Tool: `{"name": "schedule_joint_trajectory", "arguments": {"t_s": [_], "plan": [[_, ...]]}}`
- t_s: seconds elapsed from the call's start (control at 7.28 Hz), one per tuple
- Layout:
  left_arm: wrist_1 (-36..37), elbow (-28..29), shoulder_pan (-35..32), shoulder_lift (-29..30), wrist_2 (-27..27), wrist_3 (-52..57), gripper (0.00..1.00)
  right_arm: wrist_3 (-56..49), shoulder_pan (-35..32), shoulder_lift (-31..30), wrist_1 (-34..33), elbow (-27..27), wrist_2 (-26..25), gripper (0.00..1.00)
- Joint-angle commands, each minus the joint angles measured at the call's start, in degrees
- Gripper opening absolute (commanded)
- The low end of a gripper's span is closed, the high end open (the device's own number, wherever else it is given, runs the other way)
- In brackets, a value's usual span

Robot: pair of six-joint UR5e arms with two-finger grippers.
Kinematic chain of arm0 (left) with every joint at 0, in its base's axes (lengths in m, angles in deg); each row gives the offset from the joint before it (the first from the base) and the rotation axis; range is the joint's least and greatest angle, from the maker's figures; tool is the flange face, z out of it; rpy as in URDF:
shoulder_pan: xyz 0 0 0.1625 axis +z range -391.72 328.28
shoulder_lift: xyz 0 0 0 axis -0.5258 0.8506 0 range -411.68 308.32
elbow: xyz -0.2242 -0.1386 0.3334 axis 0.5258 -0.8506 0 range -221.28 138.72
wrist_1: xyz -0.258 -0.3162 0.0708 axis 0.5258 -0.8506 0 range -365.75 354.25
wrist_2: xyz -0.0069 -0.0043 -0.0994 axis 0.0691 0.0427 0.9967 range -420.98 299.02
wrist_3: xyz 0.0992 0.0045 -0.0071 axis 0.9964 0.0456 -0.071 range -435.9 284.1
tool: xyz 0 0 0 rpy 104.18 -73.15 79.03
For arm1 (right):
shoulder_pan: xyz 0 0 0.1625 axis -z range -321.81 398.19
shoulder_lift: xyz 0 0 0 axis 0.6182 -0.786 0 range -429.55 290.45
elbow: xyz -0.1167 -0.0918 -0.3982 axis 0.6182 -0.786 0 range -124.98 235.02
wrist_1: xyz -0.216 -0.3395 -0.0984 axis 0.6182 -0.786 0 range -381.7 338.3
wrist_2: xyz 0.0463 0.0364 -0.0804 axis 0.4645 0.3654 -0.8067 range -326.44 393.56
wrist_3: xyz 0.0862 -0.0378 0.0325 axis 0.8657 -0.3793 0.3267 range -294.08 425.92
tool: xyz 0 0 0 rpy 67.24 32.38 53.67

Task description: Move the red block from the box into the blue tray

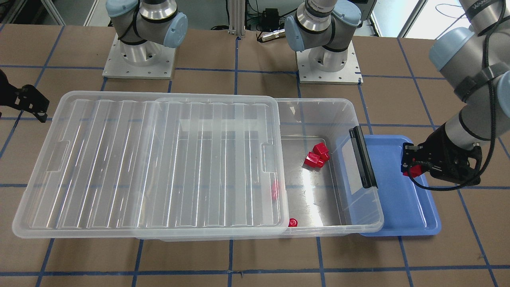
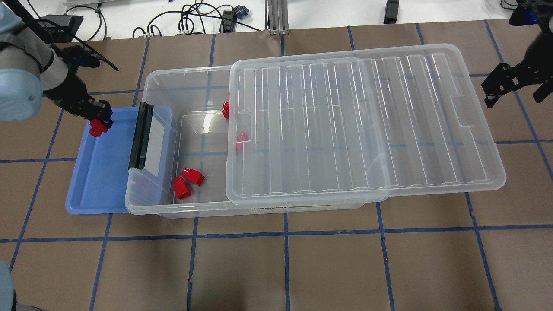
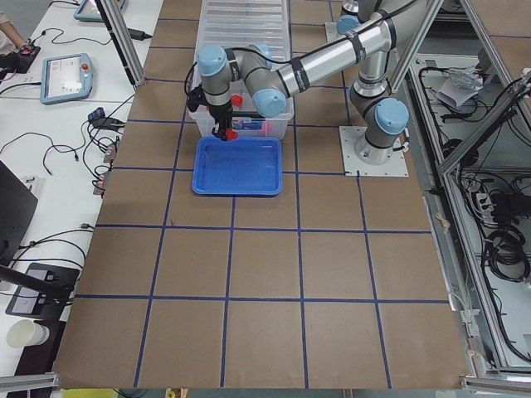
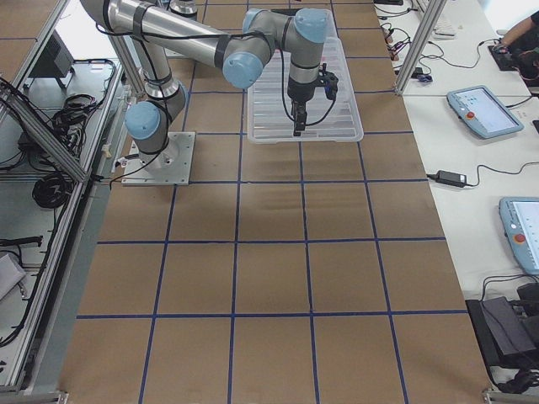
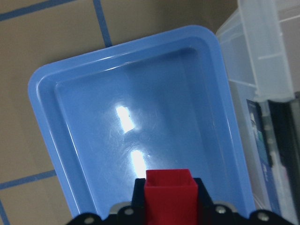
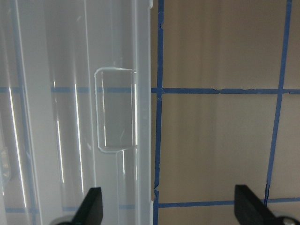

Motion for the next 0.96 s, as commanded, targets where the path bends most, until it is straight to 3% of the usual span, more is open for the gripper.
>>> {"name": "schedule_joint_trajectory", "arguments": {"t_s": [0.0,0.14,0.27,0.41,0.55,0.82], "plan": [[10.48,-8.30,0.76,1.94,0.12,0.21,0.00,-0.21,0.16,0.59,-0.43,0.09,-0.03,1.00],[13.20,-9.11,0.84,3.43,-0.32,-0.75,0.00,-0.04,0.16,0.95,-0.52,0.09,-0.03,1.00],[13.40,-9.11,0.93,3.79,-0.32,-1.11,0.07,0.23,0.25,1.12,-0.52,0.09,-0.11,1.00],[13.40,-8.85,1.72,4.32,-0.32,-1.37,0.70,-0.38,1.47,1.56,-0.69,0.09,-0.03,1.00],[13.23,-8.50,2.25,4.67,-0.15,-1.64,0.92,-0.47,2.00,1.65,-0.78,0.09,-0.11,1.00],[10.00,-5.79,1.73,1.96,-0.49,-4.18,0.96,-0.39,2.44,2.70,-1.48,0.09,-0.55,1.00]]}}
